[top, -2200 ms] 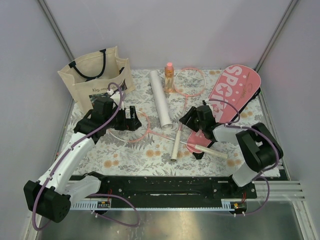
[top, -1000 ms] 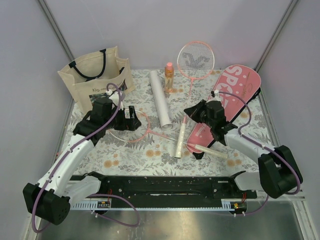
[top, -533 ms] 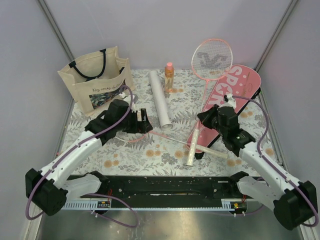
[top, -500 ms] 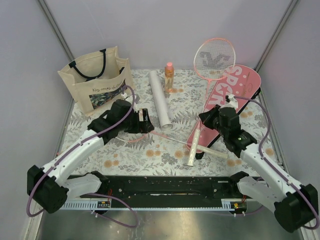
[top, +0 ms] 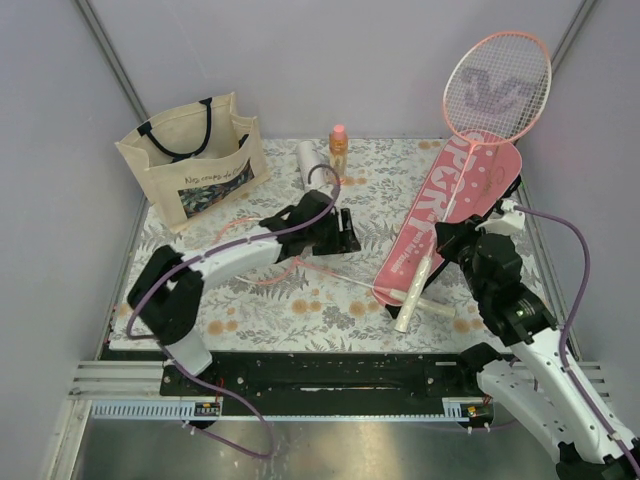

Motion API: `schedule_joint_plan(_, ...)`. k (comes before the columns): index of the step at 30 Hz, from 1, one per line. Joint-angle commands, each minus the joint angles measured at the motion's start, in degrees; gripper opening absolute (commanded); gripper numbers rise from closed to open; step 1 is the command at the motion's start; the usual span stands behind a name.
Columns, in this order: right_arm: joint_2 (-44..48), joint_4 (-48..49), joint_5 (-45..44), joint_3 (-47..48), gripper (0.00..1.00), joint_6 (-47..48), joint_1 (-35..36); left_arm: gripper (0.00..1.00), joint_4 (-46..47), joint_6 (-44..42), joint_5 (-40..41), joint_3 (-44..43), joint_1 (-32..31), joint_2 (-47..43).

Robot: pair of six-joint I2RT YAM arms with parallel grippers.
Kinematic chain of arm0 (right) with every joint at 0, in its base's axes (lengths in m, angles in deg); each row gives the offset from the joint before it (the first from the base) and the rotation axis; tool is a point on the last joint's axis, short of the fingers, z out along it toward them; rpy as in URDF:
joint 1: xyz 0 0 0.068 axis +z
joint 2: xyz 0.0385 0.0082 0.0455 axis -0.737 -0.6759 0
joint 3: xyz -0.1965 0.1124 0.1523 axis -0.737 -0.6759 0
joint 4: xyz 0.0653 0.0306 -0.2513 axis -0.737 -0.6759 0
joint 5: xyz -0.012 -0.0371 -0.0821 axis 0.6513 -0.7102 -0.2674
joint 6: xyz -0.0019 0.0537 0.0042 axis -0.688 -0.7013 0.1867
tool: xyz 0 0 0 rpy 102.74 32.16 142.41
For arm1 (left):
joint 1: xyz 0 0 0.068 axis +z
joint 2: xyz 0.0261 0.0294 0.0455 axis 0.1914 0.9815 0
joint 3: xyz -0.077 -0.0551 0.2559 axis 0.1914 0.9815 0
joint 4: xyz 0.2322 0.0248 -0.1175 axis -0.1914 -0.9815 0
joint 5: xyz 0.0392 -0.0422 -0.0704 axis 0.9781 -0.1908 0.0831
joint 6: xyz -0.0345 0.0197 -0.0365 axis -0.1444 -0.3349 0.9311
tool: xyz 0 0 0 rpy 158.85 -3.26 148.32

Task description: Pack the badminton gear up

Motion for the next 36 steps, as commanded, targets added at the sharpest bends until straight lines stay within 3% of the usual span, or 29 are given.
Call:
schedule_joint_plan(1, 1.4, 2.3, -0.5, 3.7, 0.00, 3.4, -0.3, 0.63, 6.9, -0.9, 0.0, -7.7, -1.0, 7.8)
schedule_joint_plan(6, 2.9, 3.1, 0.7, 3.2, 0.00, 4.0, -0.3, 0.59, 7.8, -1.5, -3.5, -12.2, -1.6, 15.9)
schedule_joint_plan(14, 3.1, 3.4, 0.3, 2.3, 0.00, 4.7, -0.3, 0.57, 8.2, -2.4, -7.0, -11.5, -4.9, 20.4)
schedule_joint_plan(36, 2.3, 2.5, 1.0, 1.6, 0.00, 3.7, -0.3, 0.51, 9.7, -2.1, -6.5, 2.8, -10.9, 9.3)
